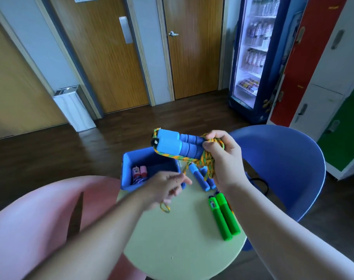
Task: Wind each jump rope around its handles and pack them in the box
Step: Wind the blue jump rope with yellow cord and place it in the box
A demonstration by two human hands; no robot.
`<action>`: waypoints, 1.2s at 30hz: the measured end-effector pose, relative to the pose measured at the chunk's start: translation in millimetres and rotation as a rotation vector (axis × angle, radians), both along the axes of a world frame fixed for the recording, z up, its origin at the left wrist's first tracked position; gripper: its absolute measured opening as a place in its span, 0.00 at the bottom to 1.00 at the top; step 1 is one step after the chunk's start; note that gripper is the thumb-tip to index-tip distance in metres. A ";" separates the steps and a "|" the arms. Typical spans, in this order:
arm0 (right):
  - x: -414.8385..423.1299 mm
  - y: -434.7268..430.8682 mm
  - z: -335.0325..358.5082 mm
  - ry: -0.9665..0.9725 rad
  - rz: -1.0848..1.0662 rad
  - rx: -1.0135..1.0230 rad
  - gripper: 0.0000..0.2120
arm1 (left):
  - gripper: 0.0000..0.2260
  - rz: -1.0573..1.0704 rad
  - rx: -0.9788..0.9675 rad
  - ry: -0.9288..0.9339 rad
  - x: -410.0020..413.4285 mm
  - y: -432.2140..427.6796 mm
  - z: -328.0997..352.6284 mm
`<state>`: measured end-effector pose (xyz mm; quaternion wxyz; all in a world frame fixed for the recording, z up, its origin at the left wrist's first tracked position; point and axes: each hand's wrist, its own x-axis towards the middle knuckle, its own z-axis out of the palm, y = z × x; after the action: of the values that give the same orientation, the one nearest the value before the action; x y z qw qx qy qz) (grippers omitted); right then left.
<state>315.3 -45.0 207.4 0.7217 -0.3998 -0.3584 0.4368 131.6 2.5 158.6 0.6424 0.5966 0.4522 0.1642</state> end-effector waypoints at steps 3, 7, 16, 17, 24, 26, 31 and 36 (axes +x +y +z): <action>8.5 11.0 -12.9 -0.252 -0.153 -0.071 0.08 | 0.17 -0.041 0.134 0.081 17.2 -39.2 1.4; 15.0 15.1 -37.7 -0.655 -0.286 -0.041 0.08 | 0.17 -0.133 0.330 0.208 21.6 -63.9 34.1; 1.4 -2.2 -50.1 -0.715 -0.071 0.179 0.26 | 0.18 0.066 0.576 0.213 8.9 -34.8 88.8; -0.4 -2.6 -49.4 -0.715 -0.064 0.177 0.29 | 0.18 0.072 0.589 0.226 7.9 -32.5 90.5; -10.4 -1.0 -43.1 -0.851 -0.106 0.178 0.17 | 0.12 0.010 0.784 0.345 -7.0 -19.7 98.3; -6.4 -1.6 -44.3 -0.849 -0.123 0.164 0.18 | 0.07 0.043 0.778 0.348 -20.9 -12.0 99.7; 4.9 -9.8 -49.2 -0.822 -0.096 0.112 0.19 | 0.06 0.146 0.717 0.267 -55.0 -0.7 93.1; -1.4 -17.2 -43.7 -0.794 -0.032 0.121 0.19 | 0.08 0.223 0.719 0.272 -66.0 0.7 70.2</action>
<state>313.8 -62.2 163.7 0.5560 -0.4997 -0.6283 0.2152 65.6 3.2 228.8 0.3052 0.7470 0.5085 0.3003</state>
